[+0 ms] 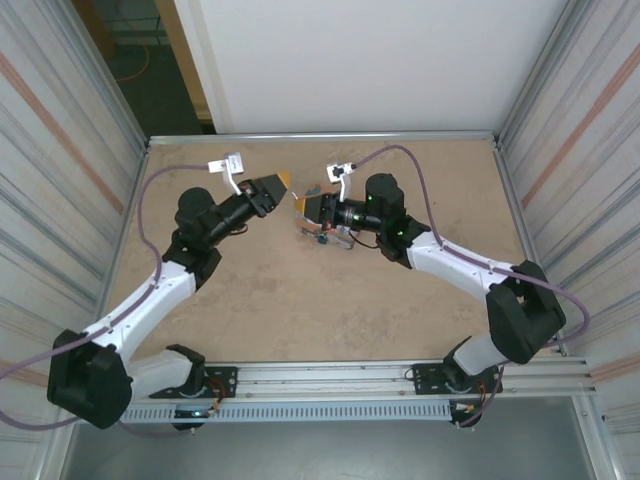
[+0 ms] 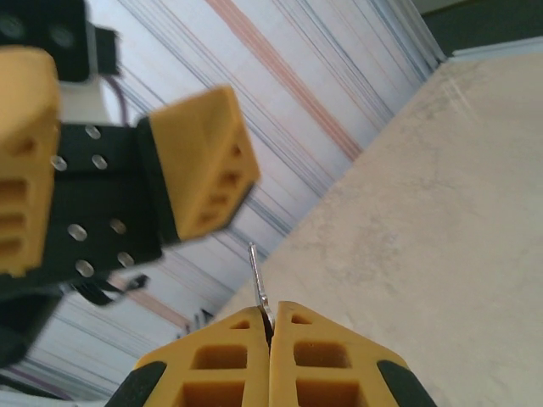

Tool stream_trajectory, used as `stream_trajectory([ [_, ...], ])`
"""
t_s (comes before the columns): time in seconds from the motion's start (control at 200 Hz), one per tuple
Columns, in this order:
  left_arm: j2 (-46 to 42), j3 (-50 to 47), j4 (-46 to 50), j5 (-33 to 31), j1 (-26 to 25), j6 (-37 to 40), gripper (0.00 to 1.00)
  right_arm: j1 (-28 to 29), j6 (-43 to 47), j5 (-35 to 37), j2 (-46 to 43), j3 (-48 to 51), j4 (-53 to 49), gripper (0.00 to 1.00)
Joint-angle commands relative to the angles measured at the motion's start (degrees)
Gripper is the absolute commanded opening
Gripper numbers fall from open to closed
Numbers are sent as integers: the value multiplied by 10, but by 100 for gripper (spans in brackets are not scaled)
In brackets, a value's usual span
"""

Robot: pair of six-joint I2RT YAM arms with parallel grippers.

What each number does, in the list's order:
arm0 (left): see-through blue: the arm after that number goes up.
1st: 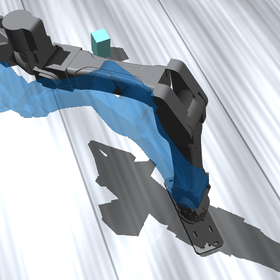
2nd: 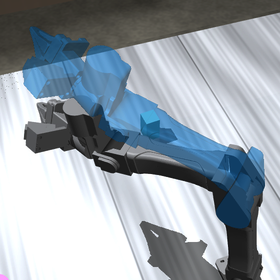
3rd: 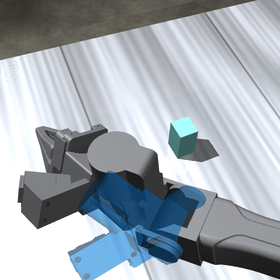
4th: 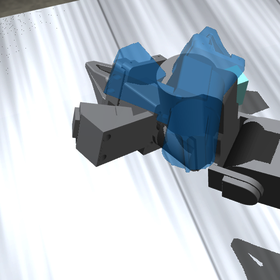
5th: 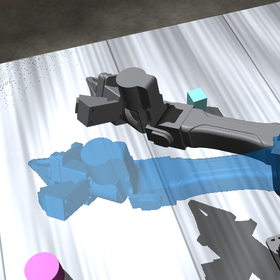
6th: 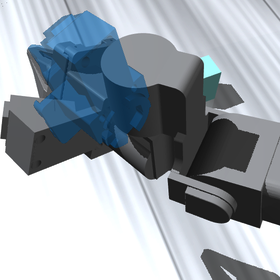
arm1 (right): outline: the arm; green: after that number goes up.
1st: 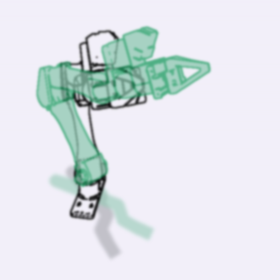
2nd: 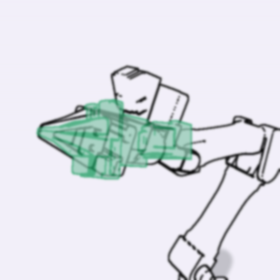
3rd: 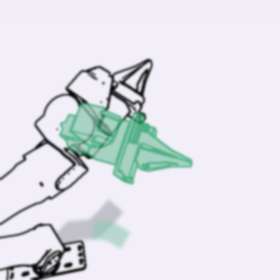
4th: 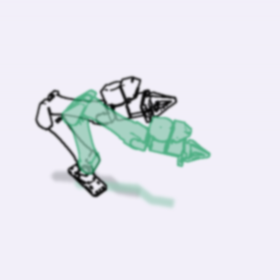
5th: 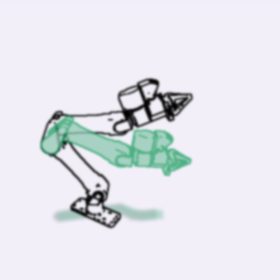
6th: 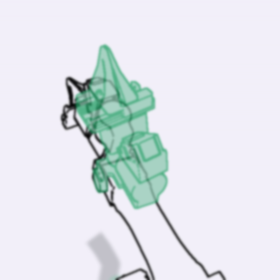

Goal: Unlock the padlock with the key

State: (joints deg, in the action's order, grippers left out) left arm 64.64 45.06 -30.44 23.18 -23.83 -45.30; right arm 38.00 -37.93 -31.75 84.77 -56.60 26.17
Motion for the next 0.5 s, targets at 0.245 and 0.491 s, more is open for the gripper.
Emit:
stream_trajectory([
  [0.245, -64, -13, 214, -28, 7, 166, 74, -57, 212, 42, -66, -1, -258, 0],
  [0.491, -27, -71, 217, -13, 7, 170, 75, -114, 213, 26, -57, 59, -255, 0],
])
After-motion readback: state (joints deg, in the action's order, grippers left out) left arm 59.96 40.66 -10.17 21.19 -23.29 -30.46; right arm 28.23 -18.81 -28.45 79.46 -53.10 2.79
